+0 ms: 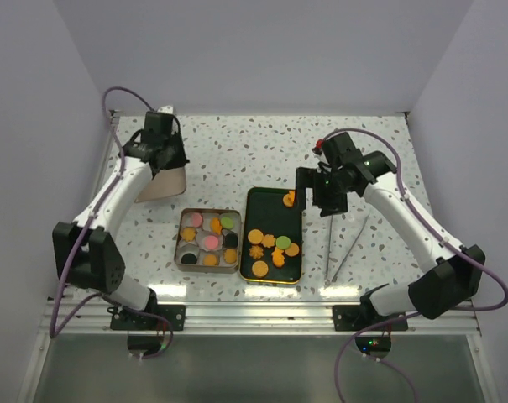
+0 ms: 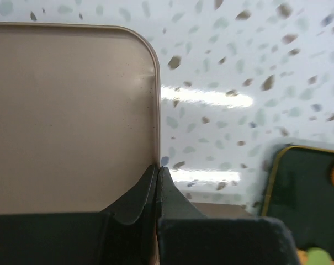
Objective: Pack the cookies
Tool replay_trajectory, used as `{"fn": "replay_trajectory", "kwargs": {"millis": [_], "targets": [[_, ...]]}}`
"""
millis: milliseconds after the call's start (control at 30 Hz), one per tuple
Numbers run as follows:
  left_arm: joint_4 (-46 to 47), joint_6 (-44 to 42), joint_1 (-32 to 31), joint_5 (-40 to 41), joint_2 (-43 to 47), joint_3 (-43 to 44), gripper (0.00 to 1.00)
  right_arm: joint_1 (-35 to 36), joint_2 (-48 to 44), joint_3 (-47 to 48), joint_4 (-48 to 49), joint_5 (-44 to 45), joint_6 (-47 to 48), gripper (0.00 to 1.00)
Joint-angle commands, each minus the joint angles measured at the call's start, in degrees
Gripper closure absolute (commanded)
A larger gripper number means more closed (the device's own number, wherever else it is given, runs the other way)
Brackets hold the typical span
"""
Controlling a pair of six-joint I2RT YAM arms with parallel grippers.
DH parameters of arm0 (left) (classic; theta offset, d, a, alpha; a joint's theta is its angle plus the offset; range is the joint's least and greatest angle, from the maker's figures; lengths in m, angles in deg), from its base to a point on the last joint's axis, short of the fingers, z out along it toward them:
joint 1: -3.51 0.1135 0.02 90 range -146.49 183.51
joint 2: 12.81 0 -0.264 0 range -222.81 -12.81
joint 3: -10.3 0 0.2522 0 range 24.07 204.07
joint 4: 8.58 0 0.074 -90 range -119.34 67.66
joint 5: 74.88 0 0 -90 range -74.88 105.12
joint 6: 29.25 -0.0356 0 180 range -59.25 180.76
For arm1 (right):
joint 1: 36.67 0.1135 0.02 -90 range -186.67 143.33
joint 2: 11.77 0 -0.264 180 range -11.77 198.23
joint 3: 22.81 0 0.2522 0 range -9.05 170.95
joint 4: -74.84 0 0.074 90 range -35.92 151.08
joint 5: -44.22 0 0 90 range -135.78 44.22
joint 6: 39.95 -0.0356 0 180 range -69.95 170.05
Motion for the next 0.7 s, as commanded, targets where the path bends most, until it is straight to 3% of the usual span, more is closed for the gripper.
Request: {"fn": "replay_trajectory", "kwargs": {"millis": [0, 133, 233, 267, 333, 367, 467, 533, 567, 667], "targets": [[1.64, 7.04, 0.63, -7.59, 10.02, 2.56, 1.0, 0.21, -0.84, 6.01, 3.66, -6.32, -0.35, 0.09], [2.61, 10.29, 1.68, -14.81, 19.07, 1.76, 1.0, 0.21, -3.12, 7.43, 13.14, -19.28, -5.87, 0.05], [5.95, 12.49, 2.73, -27.01, 23.48, 0.8, 1.0, 0.21, -3.39, 2.98, 27.18, -28.89, -15.96, 0.04], [9.09, 15.28, 3.0, -34.44, 24.53, -0.6, 1.0, 0.21, -3.3, 1.38, 37.5, -34.4, -23.3, 0.04], [13.84, 21.94, 3.35, -40.73, 27.96, -2.45, 1.0, 0.3, -3.21, -3.17, 48.09, -37.51, -30.11, 0.03], [20.48, 24.77, 3.35, -46.41, 29.28, -4.98, 1.0, 0.21, -3.04, -4.6, 58.68, -40.23, -36.15, 0.02], [33.75, 37.16, 4.23, -54.96, 32.89, -7.98, 1.0, 0.13, 0.55, -4.97, 70.78, -46.9, -42.17, 0.02], [43.01, 48.28, 4.41, -57.45, 33.86, -9.31, 1.0, 0.04, 3.36, -4.52, 78.16, -49.12, -45.94, 0.01], [50.79, 51.92, 4.41, -58.15, 33.95, -10.19, 1.0, -0.14, 4.33, -4.7, 88.13, -50.0, -51.27, 0.01], [62.08, 62.64, 4.41, -57.82, 33.95, -10.81, 1.0, -0.93, 10.2, -4.53, 105.9, -51.59, -62.35, 0.02]]}}
